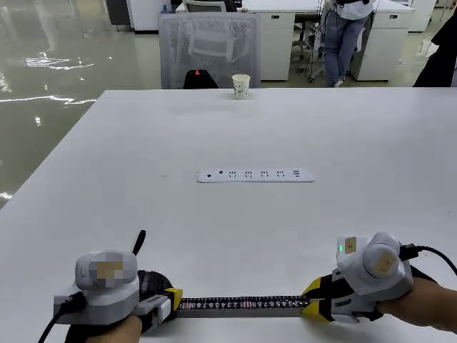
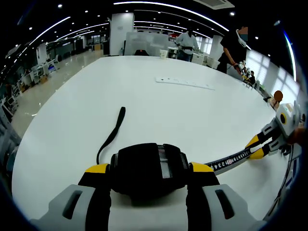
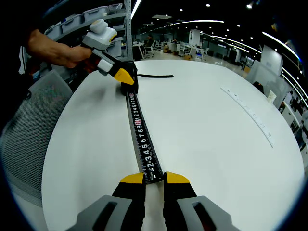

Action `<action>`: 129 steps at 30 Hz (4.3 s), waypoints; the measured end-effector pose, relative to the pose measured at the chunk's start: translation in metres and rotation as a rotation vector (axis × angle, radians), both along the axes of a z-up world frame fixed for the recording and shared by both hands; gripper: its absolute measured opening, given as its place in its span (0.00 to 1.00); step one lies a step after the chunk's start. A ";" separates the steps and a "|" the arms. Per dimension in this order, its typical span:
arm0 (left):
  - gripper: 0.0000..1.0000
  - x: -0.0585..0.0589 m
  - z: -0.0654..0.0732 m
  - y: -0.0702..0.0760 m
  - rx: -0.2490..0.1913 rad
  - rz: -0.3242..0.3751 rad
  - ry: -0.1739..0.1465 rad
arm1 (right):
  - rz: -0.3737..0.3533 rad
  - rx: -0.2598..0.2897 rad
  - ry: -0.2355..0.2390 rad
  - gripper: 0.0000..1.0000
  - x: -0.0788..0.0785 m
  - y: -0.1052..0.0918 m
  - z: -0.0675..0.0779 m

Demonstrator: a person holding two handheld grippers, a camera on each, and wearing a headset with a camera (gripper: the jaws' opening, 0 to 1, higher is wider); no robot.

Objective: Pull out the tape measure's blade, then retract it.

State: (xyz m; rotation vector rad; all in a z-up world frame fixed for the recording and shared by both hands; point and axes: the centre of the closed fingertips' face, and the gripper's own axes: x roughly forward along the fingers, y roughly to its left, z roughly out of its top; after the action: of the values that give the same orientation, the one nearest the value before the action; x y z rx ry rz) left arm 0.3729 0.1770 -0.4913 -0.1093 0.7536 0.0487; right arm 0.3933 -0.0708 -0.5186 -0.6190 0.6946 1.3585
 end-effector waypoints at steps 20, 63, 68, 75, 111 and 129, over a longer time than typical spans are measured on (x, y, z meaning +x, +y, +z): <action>0.58 0.001 0.000 0.000 -0.005 0.000 0.005 | 0.008 0.018 0.010 0.10 -0.002 0.017 0.001; 0.59 0.001 -0.001 0.001 -0.023 0.001 0.013 | 0.020 0.043 0.017 0.10 -0.007 0.046 0.000; 0.59 0.001 -0.001 0.001 -0.025 0.001 0.014 | 0.023 0.046 0.017 0.10 -0.008 0.050 0.000; 0.59 0.001 -0.002 0.001 -0.027 0.001 0.016 | 0.023 0.046 0.017 0.10 -0.008 0.052 -0.001; 0.59 0.001 -0.001 0.001 -0.034 0.000 0.022 | 0.036 0.070 0.027 0.10 -0.011 0.079 -0.001; 0.59 0.001 -0.001 0.001 -0.041 0.002 0.024 | 0.048 0.079 0.028 0.10 -0.013 0.096 0.001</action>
State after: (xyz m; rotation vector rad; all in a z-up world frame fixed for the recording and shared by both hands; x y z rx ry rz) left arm 0.3743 0.1784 -0.4927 -0.1482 0.7784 0.0364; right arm 0.3805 0.0252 -0.5179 -0.5573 0.6486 1.4341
